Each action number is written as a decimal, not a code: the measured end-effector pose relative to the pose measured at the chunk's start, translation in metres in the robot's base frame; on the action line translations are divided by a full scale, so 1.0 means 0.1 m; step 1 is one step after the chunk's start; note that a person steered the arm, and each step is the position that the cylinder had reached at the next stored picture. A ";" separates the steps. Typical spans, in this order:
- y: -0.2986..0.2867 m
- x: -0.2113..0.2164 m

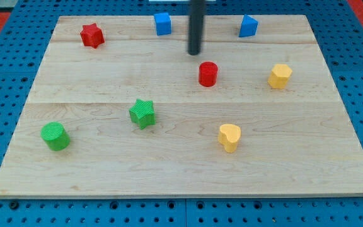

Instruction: Slightly push the red star towards top left

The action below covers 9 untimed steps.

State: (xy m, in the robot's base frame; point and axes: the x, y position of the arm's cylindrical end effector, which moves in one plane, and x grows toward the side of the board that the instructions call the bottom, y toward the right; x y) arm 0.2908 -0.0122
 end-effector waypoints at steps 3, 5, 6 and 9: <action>-2.01 0.13; -1.98 0.16; -1.65 0.12; -1.82 -0.28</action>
State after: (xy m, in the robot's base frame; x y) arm 0.2630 -0.1946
